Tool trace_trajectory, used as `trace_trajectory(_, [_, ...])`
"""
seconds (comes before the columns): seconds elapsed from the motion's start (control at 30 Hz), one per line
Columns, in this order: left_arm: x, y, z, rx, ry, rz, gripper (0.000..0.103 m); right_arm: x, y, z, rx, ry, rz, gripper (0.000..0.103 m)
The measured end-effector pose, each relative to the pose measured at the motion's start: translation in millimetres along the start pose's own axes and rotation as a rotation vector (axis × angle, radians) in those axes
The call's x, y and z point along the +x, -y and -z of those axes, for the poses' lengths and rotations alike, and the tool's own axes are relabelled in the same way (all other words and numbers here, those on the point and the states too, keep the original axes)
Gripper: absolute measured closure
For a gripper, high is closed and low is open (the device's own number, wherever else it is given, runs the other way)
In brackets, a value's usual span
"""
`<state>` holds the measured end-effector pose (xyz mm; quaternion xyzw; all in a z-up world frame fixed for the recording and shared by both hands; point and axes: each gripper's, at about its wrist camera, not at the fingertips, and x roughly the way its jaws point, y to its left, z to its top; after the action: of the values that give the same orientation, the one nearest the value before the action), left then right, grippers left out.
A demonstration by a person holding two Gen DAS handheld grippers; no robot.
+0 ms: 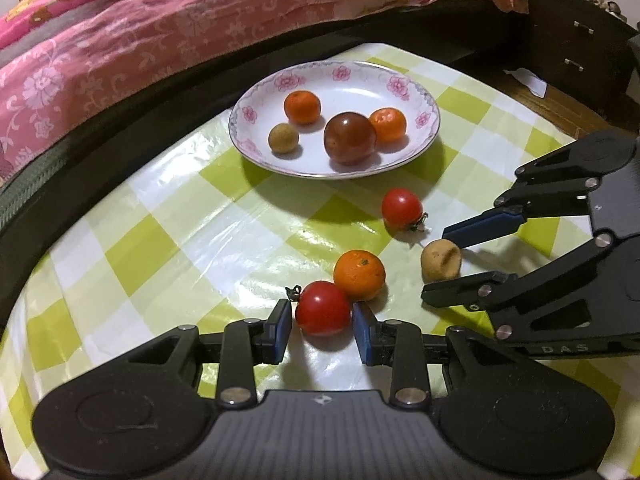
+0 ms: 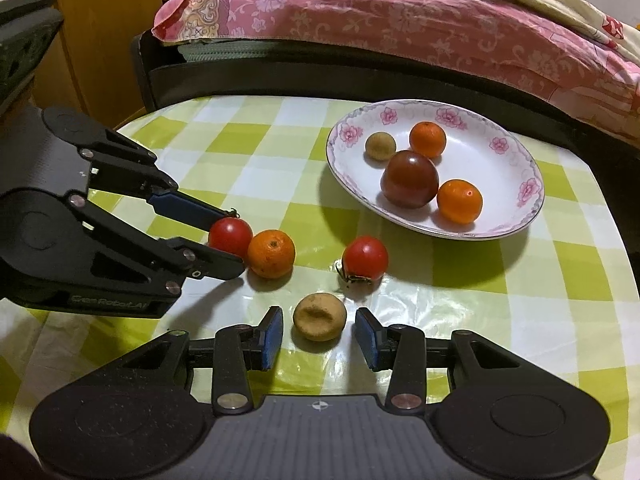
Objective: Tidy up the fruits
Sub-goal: 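Move left tool to a red cherry tomato while right tool approaches a brown kiwi, then close left tool on the cherry tomato while right tool grasps the brown kiwi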
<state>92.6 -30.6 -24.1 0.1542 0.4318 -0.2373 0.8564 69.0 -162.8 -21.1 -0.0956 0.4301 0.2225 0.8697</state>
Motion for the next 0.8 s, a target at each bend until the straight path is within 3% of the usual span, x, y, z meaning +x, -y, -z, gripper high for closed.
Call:
trace_trajectory(0.3, [4.8,1.5,-3.8,-0.012,0.007,0.011,0.062,-0.3,5.1,0.6,0.015,-0.004,-0.007,0.078])
trace_trajectory(0.8, [-10.9,9.2,-2.6,0.009,-0.008,0.049,0.065,-2.5,7.1,-0.4,0.012,-0.02,0.0,0.078])
